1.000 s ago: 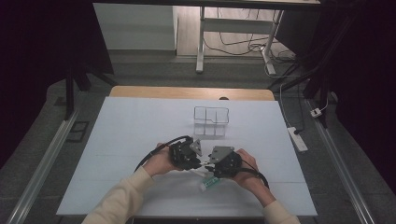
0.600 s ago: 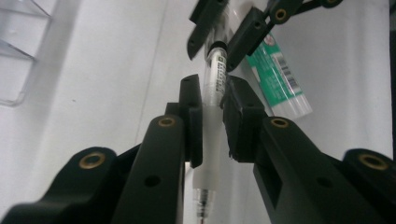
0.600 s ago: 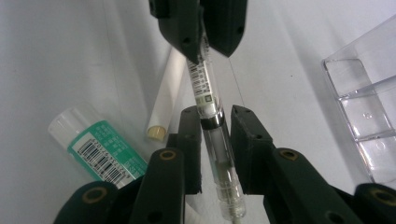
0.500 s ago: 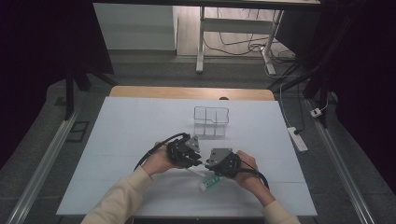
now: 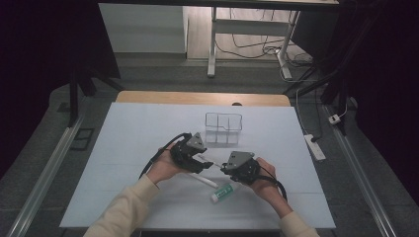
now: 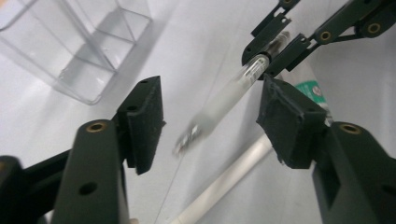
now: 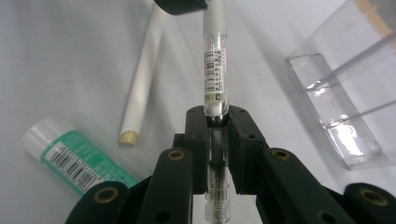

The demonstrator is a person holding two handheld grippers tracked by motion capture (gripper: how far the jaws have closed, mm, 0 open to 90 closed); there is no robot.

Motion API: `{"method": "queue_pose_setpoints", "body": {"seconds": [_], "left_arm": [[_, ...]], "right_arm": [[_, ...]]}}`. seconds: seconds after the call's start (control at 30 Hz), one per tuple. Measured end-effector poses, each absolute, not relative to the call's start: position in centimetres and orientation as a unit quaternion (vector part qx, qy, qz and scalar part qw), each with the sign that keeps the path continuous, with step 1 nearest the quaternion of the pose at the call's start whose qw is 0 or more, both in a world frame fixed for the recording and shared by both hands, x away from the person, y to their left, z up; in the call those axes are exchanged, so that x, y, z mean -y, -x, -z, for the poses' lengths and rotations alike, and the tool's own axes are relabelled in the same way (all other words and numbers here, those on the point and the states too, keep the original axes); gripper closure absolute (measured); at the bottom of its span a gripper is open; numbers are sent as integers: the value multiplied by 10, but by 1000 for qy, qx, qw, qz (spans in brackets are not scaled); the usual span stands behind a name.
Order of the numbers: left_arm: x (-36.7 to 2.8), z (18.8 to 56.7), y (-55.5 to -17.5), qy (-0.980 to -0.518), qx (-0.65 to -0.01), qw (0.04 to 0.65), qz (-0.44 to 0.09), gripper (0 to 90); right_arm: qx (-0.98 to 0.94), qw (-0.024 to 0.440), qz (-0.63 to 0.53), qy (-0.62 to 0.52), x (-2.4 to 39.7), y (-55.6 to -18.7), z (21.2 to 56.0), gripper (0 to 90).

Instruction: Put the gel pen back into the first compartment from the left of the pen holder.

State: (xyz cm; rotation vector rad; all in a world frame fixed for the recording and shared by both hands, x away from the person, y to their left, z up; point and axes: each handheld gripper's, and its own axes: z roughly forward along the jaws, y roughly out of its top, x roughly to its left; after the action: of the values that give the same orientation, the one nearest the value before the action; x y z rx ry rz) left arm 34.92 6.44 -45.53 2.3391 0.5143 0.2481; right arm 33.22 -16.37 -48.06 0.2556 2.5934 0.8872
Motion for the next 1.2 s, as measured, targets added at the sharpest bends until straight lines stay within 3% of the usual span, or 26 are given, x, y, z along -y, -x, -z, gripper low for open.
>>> {"method": "queue_pose_setpoints", "body": {"seconds": [0.4,0.87,1.2], "left_arm": [[-80,457,-355,-888,-241,382,-90,311],[-89,458,-358,-870,-261,409,-85,317],[-90,459,-359,-852,-266,448,-53,323]], "right_arm": [[-907,207,-346,-123,173,-335,475,786],[-892,213,-373,-141,177,-335,471,786],[-887,211,-385,-144,177,-335,471,786]]}}
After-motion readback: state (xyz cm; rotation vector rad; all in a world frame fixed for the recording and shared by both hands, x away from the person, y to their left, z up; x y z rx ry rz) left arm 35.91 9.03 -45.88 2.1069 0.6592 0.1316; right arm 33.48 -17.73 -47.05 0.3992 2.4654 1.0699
